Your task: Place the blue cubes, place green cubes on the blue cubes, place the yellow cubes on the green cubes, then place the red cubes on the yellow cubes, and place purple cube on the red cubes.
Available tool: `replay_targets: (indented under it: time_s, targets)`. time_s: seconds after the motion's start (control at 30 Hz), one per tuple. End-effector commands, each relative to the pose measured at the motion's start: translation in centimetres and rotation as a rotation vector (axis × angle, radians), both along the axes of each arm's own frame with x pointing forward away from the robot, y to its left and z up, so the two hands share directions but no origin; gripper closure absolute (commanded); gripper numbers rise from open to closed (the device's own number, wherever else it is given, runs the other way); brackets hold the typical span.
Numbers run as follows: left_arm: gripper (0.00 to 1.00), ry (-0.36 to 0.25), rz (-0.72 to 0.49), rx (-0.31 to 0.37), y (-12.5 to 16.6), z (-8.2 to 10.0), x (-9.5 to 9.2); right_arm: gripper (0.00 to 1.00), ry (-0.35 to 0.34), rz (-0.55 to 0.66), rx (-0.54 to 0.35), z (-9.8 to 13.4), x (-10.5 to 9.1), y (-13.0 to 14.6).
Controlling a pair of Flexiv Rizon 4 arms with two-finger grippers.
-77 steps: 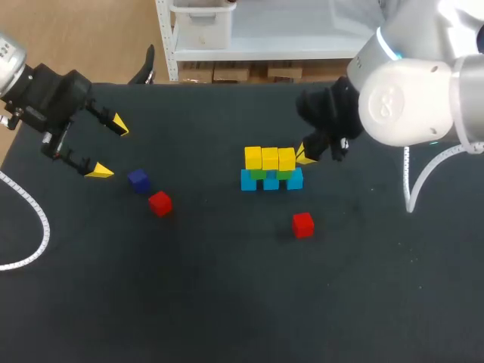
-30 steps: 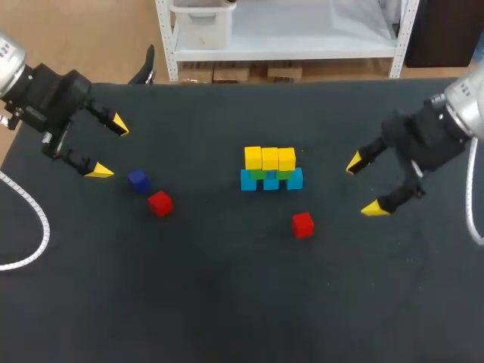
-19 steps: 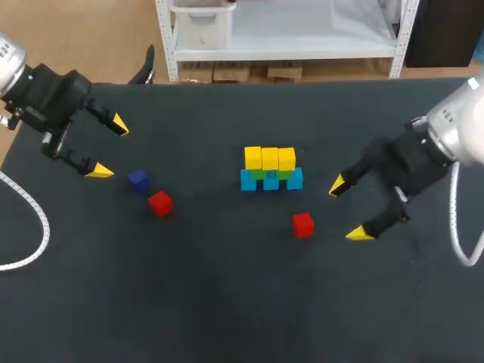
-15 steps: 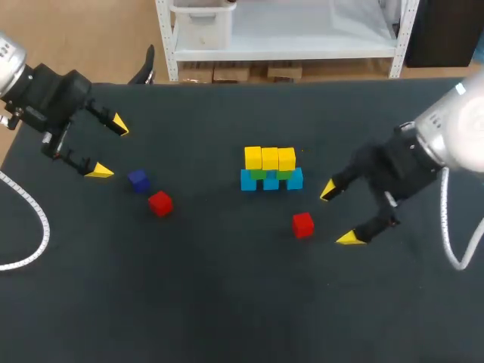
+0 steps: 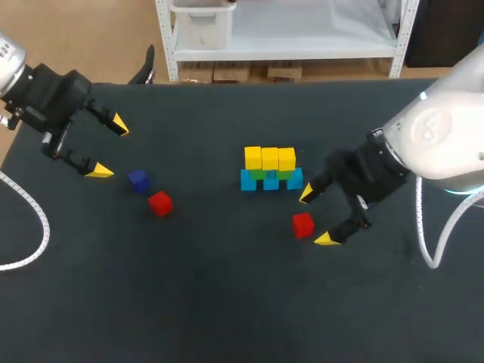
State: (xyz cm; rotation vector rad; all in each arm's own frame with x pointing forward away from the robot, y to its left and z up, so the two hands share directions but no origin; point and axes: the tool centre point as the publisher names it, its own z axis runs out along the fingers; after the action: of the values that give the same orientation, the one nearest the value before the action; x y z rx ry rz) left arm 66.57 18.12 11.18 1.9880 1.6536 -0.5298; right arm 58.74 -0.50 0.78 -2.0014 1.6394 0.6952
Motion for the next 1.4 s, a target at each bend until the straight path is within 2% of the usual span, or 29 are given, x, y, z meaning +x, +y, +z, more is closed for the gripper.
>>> replay_targets:
  time_s: [0.03,0.2,0.37,0.4,0.57,0.7,0.83,1.0,1.17,1.4]
  targets:
    - [0.00,0.000,-0.004,-0.001,0.0,-0.1,0.2,0.00,0.016,0.009,-0.013,-0.4,0.9,0.3]
    - [0.00,0.000,-0.004,-0.001,0.0,-0.1,0.2,0.01,0.016,0.010,-0.024,-0.6,1.2,0.3]
    - [0.00,0.000,-0.004,-0.001,0.0,-0.1,0.2,0.38,0.014,0.012,-0.029,-0.7,1.4,0.3]
    - [0.00,0.000,-0.004,-0.001,0.0,-0.1,0.2,0.50,0.014,0.013,-0.030,-0.7,1.4,0.3]
    - [0.00,0.000,-0.004,-0.001,0.0,-0.1,0.2,0.64,0.017,0.024,-0.036,-0.9,1.3,0.4]
    - [0.00,0.000,-0.004,-0.001,0.0,-0.1,0.2,1.00,0.020,0.028,-0.039,-1.1,1.2,0.4]
    - [0.00,0.000,-0.004,-0.001,0.0,-0.1,0.2,1.00,0.017,0.034,-0.044,-1.0,1.0,0.3]
    - [0.00,0.000,-0.004,-0.001,0.0,-0.1,0.2,1.00,0.014,0.017,-0.032,0.3,1.2,-0.3]
    - [0.00,0.000,-0.004,-0.001,0.0,-0.1,0.2,1.00,-0.007,-0.025,-0.027,3.1,2.1,-1.1]
    - [0.00,0.000,-0.004,-0.001,0.0,-0.1,0.2,1.00,-0.066,-0.159,-0.003,7.6,5.2,-2.1]
